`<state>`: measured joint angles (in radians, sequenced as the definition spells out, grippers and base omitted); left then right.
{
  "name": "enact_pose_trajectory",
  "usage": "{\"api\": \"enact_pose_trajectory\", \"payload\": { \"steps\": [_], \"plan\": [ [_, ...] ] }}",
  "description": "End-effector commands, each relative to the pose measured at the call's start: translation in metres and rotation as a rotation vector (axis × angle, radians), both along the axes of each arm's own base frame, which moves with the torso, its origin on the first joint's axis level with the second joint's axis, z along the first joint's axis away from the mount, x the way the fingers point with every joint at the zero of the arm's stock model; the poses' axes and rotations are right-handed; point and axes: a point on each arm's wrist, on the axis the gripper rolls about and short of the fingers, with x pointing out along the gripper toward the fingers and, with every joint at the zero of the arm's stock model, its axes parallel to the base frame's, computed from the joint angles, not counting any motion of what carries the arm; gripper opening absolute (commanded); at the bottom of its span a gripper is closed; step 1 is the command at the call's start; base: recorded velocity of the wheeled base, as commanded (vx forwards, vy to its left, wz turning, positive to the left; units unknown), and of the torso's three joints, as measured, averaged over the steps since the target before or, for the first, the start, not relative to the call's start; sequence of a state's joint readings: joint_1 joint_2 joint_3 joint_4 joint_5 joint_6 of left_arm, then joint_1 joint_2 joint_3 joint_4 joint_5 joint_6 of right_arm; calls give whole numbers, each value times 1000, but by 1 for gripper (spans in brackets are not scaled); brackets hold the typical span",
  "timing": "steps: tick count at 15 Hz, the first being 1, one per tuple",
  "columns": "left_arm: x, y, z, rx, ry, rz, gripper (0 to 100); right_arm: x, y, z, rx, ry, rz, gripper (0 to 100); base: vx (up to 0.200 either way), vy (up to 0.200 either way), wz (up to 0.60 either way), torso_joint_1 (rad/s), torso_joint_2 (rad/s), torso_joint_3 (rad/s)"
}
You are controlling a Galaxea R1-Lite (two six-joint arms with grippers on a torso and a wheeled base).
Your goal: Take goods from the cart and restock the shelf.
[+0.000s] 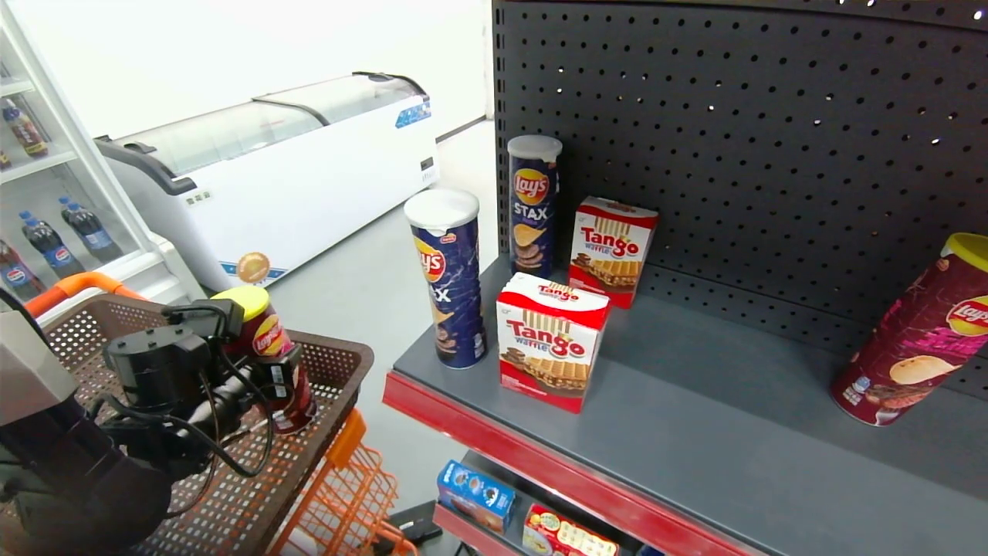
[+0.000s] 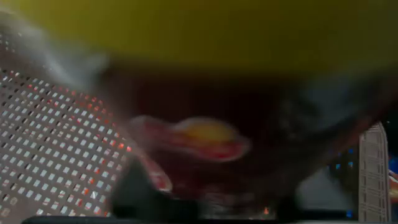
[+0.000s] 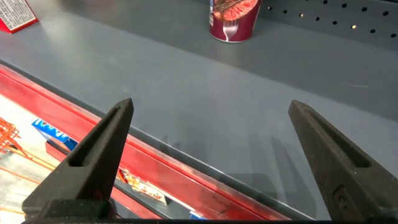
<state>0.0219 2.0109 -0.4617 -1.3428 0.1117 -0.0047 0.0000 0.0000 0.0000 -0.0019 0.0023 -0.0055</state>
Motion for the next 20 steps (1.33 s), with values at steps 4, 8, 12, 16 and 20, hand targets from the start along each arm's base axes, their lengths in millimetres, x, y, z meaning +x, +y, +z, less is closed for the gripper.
{"api": "enact_pose_trajectory", "payload": {
  "steps": [4, 8, 12, 16, 20],
  "plan": [
    [-5, -7, 23, 22, -64, -35, 0, 0, 0, 0, -1, 0, 1, 100, 0, 0, 0, 0, 0, 0],
    [-29, -13, 62, 14, -105, -114, 0, 0, 0, 0, -1, -1, 1, 100, 0, 0, 0, 0, 0, 0],
    [-78, -33, 107, -3, -184, -276, 0, 0, 0, 0, -1, -1, 1, 100, 0, 0, 0, 0, 0, 0],
    [-104, -57, 129, -14, -260, -389, 0, 0, 0, 0, -1, -1, 1, 100, 0, 0, 0, 0, 0, 0],
    [-114, -76, 132, -14, -289, -477, 0, 0, 0, 0, -1, -1, 1, 100, 0, 0, 0, 0, 0, 0]
  ]
}}
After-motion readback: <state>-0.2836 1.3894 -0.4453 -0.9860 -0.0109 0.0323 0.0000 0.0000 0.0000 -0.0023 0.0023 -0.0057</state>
